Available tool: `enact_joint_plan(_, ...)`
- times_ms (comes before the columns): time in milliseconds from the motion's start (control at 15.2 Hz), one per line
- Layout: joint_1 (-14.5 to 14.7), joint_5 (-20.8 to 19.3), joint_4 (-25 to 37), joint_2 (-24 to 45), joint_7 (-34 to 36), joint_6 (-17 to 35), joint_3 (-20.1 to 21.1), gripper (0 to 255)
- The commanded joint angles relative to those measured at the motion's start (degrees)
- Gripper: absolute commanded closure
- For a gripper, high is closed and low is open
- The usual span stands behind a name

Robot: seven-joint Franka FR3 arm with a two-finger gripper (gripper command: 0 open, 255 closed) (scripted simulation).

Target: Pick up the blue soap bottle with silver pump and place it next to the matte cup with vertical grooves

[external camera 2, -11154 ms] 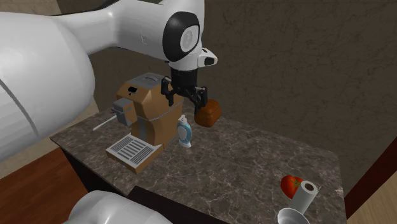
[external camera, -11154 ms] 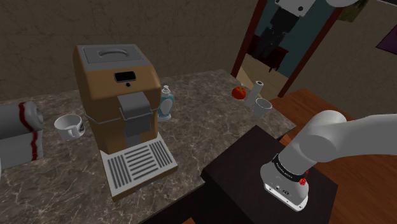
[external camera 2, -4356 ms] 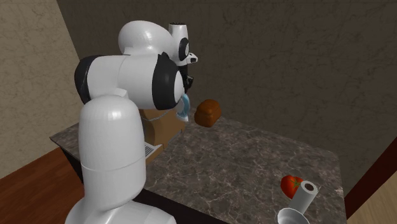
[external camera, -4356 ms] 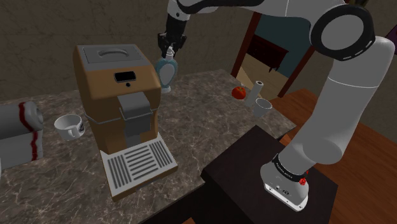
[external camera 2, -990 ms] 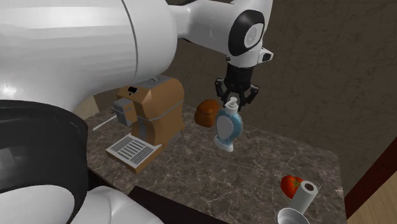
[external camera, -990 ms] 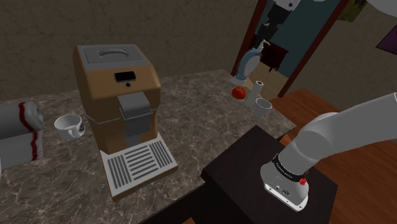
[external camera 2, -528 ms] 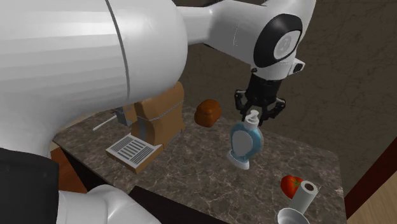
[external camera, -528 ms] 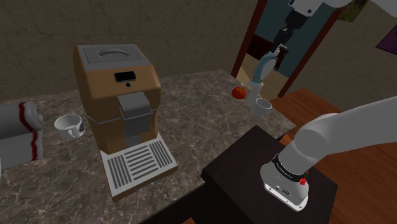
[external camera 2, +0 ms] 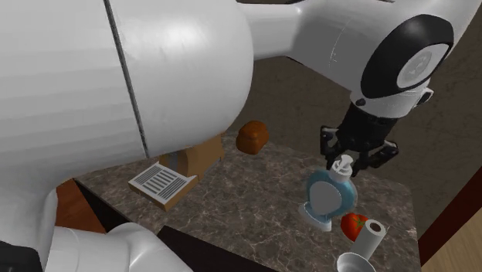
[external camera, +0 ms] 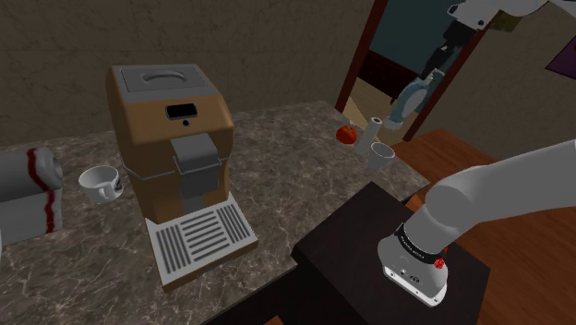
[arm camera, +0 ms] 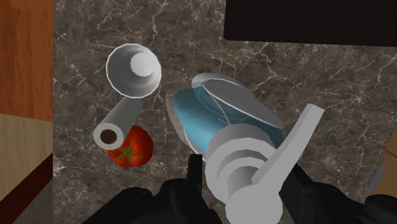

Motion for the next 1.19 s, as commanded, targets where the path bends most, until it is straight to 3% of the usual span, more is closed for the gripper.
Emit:
enact_joint_plan(0,-0.6,-0.5,1.2,0.8,-3.1,-0.4,-2.5,255)
enact_joint_plan(660,-1.7,0.3,11.5,9.4,-19.4,-2.9,-16.6,255)
enact_joint_plan(924,-1.5,3.7,17.6,16.0,-27.7,-4.2,-24.1,255)
enact_joint_plan(1122,-2.1,9.1,23.2,23.6,-35.4,-5.7,-30.6,255)
